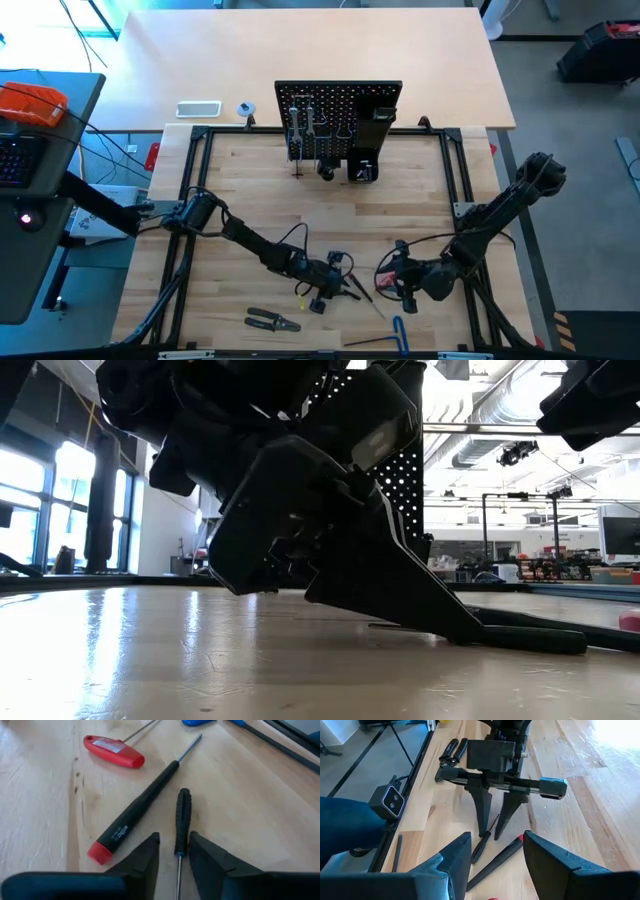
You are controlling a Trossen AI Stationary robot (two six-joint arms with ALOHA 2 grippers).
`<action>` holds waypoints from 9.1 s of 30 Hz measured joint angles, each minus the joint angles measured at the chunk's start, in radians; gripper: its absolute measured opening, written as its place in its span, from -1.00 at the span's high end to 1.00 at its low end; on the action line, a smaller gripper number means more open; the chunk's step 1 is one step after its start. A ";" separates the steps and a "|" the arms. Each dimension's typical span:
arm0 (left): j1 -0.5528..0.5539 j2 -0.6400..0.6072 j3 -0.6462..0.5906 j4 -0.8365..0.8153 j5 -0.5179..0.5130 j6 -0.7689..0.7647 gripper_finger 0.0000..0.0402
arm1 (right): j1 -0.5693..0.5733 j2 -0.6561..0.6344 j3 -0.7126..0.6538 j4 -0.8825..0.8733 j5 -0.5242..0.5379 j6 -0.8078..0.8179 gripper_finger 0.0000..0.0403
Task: Hang tools onto peg board
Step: Put the black screwdriver into the bottom peg board bin
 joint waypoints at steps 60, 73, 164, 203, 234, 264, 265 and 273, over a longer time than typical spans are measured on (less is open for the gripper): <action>0.048 -0.100 0.000 -0.098 -0.010 0.128 0.28 | 0.008 0.191 0.001 0.166 0.059 0.087 0.14; 0.085 -0.005 0.002 0.013 0.115 0.065 0.27 | 0.008 0.190 0.001 0.179 0.091 0.087 0.14; 0.096 0.020 0.220 -0.515 0.139 0.112 0.04 | 0.047 0.190 0.000 0.163 0.147 0.109 0.14; 0.086 -0.011 0.217 -0.576 0.073 0.103 0.95 | 0.048 0.190 0.000 0.156 0.166 0.108 0.14; 0.071 -0.069 0.395 -0.808 0.020 0.193 0.95 | 0.051 0.129 0.000 0.144 0.227 -0.020 0.14; 0.081 -0.579 0.395 -1.126 -0.267 0.202 0.95 | 0.199 -0.211 0.000 0.131 0.482 -0.413 0.14; 0.081 -0.594 0.395 -1.140 -0.275 0.194 0.95 | 0.204 -0.216 0.000 0.129 0.493 -0.421 0.14; 0.081 -0.681 0.350 -1.206 -0.331 0.144 0.95 | 0.217 -0.303 0.000 0.070 0.497 -0.470 0.14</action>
